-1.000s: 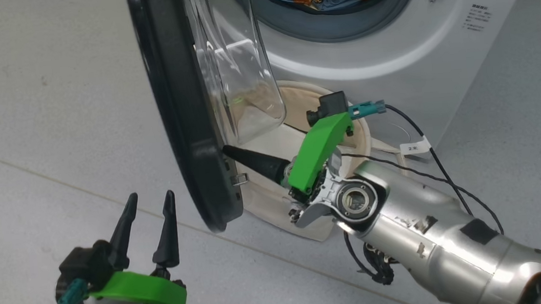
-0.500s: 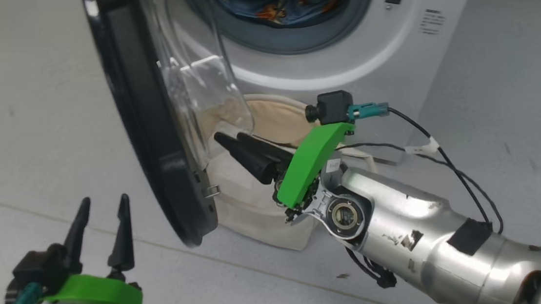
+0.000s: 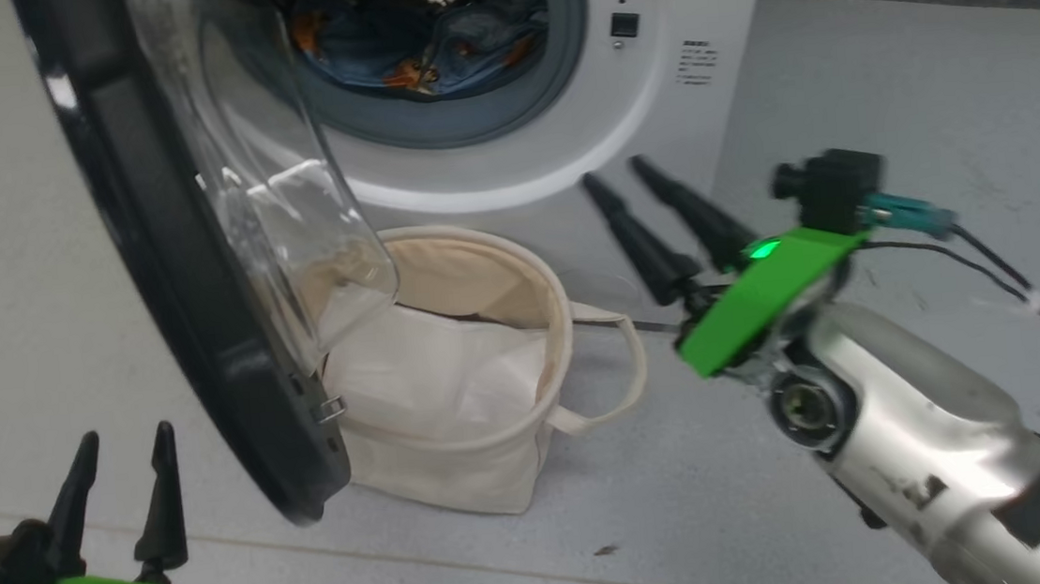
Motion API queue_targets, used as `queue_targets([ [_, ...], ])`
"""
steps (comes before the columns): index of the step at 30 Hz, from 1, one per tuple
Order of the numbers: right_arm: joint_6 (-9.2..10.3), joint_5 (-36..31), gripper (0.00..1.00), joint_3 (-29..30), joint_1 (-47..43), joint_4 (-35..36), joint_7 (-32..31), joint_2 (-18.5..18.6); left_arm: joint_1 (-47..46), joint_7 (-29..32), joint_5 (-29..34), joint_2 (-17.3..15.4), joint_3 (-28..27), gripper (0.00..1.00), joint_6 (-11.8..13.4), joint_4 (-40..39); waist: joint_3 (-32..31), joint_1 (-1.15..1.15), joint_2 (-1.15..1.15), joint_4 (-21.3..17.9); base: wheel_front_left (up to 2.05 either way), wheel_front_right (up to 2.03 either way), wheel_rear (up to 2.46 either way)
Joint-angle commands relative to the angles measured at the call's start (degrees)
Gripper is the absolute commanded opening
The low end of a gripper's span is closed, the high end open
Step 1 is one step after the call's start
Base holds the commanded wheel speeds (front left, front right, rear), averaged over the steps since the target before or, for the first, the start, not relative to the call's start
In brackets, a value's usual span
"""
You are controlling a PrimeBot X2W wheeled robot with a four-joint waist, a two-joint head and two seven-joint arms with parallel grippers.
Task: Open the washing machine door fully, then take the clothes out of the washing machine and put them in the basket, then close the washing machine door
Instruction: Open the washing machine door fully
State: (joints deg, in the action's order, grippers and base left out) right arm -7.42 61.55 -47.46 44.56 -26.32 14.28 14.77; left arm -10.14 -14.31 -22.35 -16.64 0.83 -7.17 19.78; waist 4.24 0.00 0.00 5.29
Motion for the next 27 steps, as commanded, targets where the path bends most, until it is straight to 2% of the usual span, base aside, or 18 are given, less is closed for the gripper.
queue_targets([
  [1,-0.07,-2.9,1.00,2.9,-2.3,2.5,0.7,-0.5,-1.4,-0.7,-0.4,-2.5,-2.8,1.00,-0.3,-2.2,-0.3,0.00,0.00,-0.9,0.00,0.00,0.00],
  [4,-0.07,-12.4,1.00,11.9,-8.4,5.7,0.7,-0.9,-0.6,-0.7,-0.8,-3.1,-3.5,1.00,-0.2,-2.4,-0.8,0.00,0.00,-1.8,0.00,0.00,0.00],
  [5,-0.07,-12.4,1.00,11.9,-8.4,5.7,0.7,-0.9,-0.6,-0.7,-0.8,-3.1,-3.5,1.00,-0.2,-2.4,-0.8,0.00,0.00,-1.8,0.00,0.00,0.00],
  [6,-0.07,-18.1,1.00,17.4,-12.4,8.2,0.7,-1.7,0.1,-0.7,-1.1,-3.5,-4.0,1.00,-0.1,-2.6,-1.1,0.00,0.00,-2.6,0.00,0.00,0.00],
  [8,-0.07,-22.7,1.00,22.0,-16.4,10.5,0.7,-2.6,0.8,-0.7,-1.4,-3.7,-4.5,1.00,0.0,-2.8,-1.3,0.00,0.00,-3.1,0.00,0.00,0.00],
  [14,-0.07,-32.0,1.00,33.1,-26.4,15.1,0.7,-5.2,1.7,-0.6,-2.0,-4.1,-4.7,1.00,0.2,-3.6,-1.6,0.00,0.00,-3.7,0.00,0.00,0.00],
  [16,-0.07,-34.4,1.00,35.8,-28.9,15.8,0.7,-5.7,1.7,-0.5,-2.0,-4.2,-4.7,1.00,0.3,-3.7,-1.8,0.00,0.00,-3.8,0.00,0.00,0.00],
  [27,-0.07,-42.3,1.00,42.3,-35.7,17.1,0.7,-7.2,3.0,-0.5,-2.9,-4.6,-5.2,1.00,0.6,-3.8,-3.1,0.00,0.00,-4.8,0.00,0.00,0.00],
])
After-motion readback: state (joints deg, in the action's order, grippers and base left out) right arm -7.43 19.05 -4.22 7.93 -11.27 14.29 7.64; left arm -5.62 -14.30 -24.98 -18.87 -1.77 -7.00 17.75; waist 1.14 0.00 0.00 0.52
